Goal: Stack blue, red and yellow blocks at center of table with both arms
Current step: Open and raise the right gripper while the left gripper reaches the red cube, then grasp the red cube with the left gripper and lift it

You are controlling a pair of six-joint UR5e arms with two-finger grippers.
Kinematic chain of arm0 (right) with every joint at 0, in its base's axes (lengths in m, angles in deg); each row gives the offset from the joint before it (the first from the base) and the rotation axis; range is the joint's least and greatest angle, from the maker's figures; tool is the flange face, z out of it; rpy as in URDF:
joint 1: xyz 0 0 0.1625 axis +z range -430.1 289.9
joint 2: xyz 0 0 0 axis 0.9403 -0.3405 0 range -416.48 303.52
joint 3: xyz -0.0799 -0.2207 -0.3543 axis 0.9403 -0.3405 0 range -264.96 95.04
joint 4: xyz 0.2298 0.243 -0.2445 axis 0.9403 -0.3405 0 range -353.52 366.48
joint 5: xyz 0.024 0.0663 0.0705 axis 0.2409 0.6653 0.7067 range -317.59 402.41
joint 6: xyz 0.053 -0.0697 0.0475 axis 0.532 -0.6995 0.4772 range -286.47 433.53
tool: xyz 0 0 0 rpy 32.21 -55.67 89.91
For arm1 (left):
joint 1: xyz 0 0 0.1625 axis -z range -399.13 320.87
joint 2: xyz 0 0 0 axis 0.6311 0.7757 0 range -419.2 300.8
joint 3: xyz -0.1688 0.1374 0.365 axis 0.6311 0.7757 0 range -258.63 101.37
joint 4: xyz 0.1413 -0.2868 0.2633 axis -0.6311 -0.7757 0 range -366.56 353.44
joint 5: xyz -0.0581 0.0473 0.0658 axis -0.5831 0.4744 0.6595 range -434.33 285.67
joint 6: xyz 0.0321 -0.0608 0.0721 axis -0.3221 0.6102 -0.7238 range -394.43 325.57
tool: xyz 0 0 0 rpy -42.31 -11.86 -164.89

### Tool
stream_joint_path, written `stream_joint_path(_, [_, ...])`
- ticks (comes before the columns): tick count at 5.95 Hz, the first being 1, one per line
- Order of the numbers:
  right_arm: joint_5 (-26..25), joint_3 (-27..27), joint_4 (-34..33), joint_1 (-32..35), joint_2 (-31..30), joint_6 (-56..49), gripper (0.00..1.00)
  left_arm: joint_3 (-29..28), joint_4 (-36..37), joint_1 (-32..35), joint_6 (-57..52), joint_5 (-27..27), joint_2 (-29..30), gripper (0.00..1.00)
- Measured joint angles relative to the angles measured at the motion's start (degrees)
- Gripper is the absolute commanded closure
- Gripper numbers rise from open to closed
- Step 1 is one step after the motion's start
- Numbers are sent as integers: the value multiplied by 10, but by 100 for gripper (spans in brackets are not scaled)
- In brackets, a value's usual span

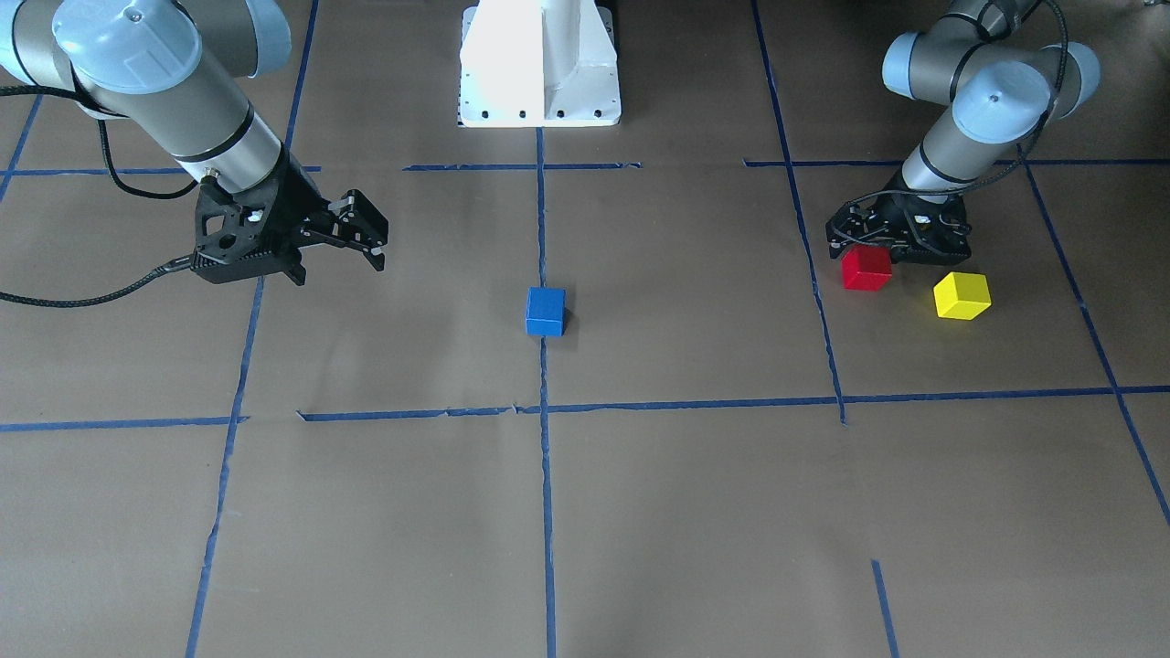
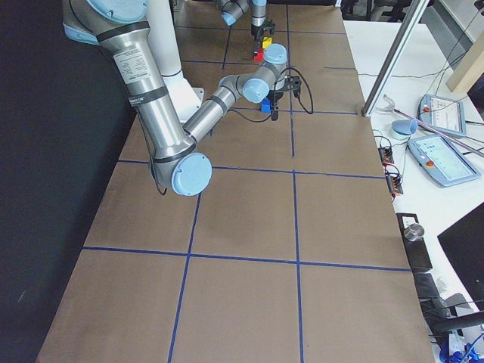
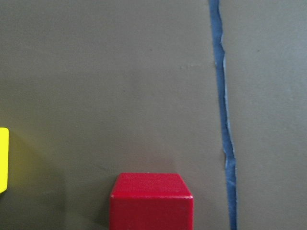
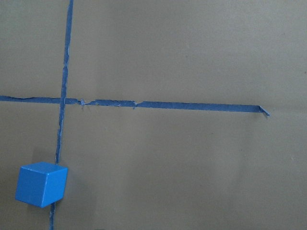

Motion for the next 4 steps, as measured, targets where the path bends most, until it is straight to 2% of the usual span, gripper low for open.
stream_joint_path(1, [-1, 0, 0, 0, -1, 0, 0, -2, 0, -2, -1, 3, 0, 93])
stream_joint_path(2, [-1, 1, 0, 0, -3, 0, 0, 0, 0, -2, -3, 4, 0, 76])
stream_joint_path(3, [-2, 3, 0, 2, -6, 0, 0, 4, 1, 1, -12, 4, 1, 98])
stream_joint_path(4, [0, 12, 0, 9, -22, -10, 0, 8, 12, 6, -16, 4, 22, 99])
